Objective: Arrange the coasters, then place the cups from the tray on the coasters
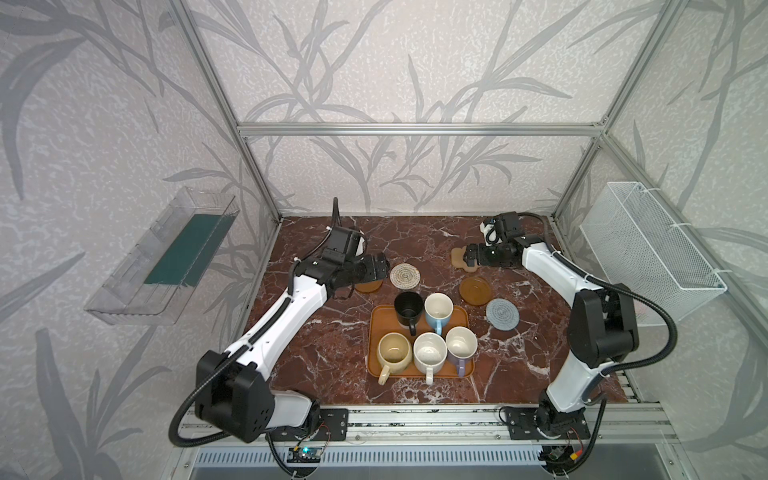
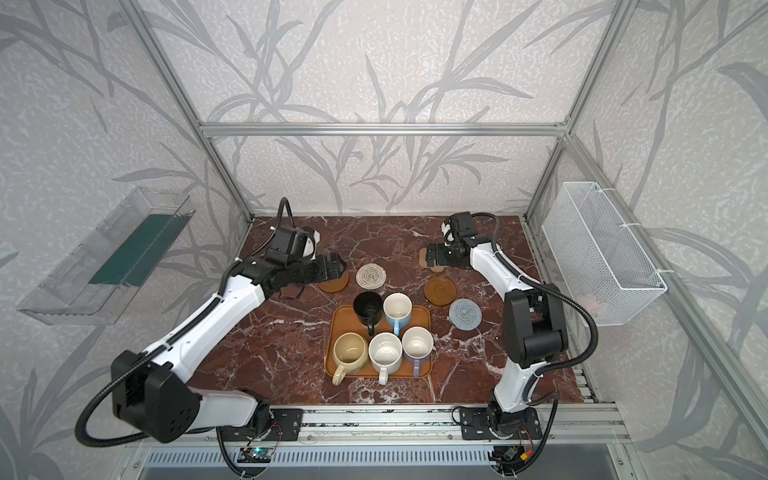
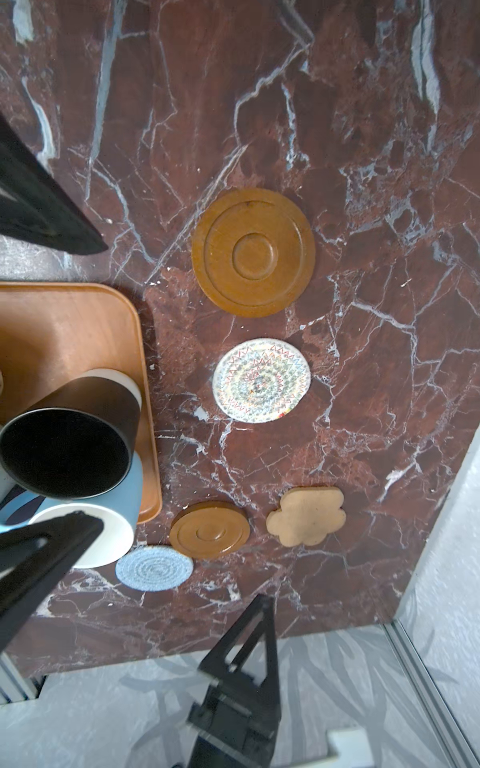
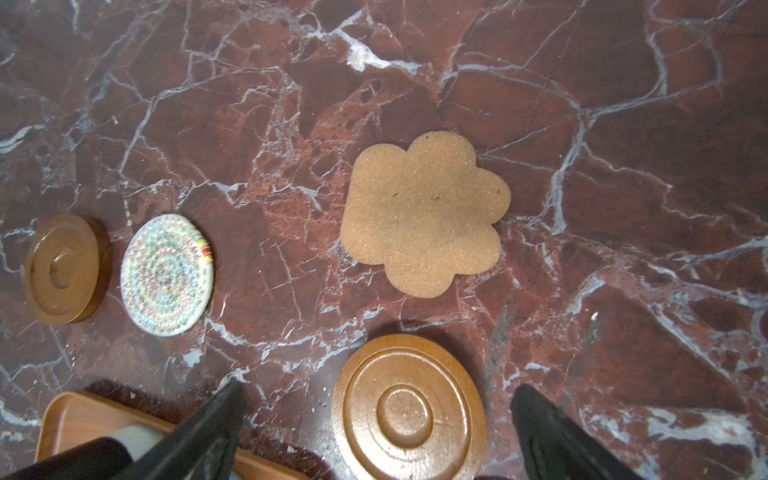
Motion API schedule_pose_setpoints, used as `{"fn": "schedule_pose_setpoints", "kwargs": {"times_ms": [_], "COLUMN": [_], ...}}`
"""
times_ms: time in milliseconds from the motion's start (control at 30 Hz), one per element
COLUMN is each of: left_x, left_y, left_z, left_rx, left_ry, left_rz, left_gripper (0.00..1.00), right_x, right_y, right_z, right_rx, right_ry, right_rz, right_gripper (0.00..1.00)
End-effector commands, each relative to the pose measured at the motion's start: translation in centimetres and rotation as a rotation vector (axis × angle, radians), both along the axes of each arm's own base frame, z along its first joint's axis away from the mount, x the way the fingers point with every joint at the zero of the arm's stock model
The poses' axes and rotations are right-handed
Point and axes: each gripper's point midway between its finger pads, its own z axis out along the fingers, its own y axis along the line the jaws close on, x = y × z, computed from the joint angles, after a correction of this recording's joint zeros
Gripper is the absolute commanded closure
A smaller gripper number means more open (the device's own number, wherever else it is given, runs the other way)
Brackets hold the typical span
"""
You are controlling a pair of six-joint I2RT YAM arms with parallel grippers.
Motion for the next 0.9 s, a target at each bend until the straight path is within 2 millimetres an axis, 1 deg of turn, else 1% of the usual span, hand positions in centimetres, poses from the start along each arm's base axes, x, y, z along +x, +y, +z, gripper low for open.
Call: {"fn": "schedule_pose_setpoints", "kwargs": {"times_ms": [0,67,167,300,400,567,733,867], "left_x": [-0.2,-0.7,-0.9,-0.6,-0.3,-0.3,-0.2,0.1], "left_y": [-0.5,-0.7,-1.3,-3.0,-3.8,-3.6,-3.8,-4.0], "left_z": [1.5,0.9,0.0,0.0,-0.2,-1.1,-1.8,-2.0], "left_rx": [-0.097,-0.100,-0.131,-0.231,-0.266,-0.244,-0.259,-0.266], "left_ry": [-0.061,-0.041,-0.004,0.003,0.001,0.008,0.020,0.021], "left_rz": [0.016,0.001,-0.007,-0.041,-0.051,-0.041,-0.037,-0.035], "left_gripper": [0.01,0.01,0.01,0.01,0.01,0.01,0.01,0.01], "right_x": [1.2,2.2,3.5,4.7,5.1,5.9,6.3,6.2], "right_y": [-0.6,-0.7,-0.7,-0.3,-0.1,-0.2,-0.1,0.7], "right_z": [-1.1,-1.9,-3.1,-4.6,-5.7,-6.8,-7.8,-9.1], "right_rx": [-0.040,-0.071,-0.102,-0.119,-0.151,-0.222,-0.256,-0.276], "right_ry": [0.039,0.054,0.082,0.111,0.136,0.160,0.200,0.243], "right_rz": [0.019,0.031,0.049,0.079,0.109,0.141,0.174,0.221], "right_gripper": [0.03,0.05,0.08,0.13,0.15,0.16,0.21,0.26]}}
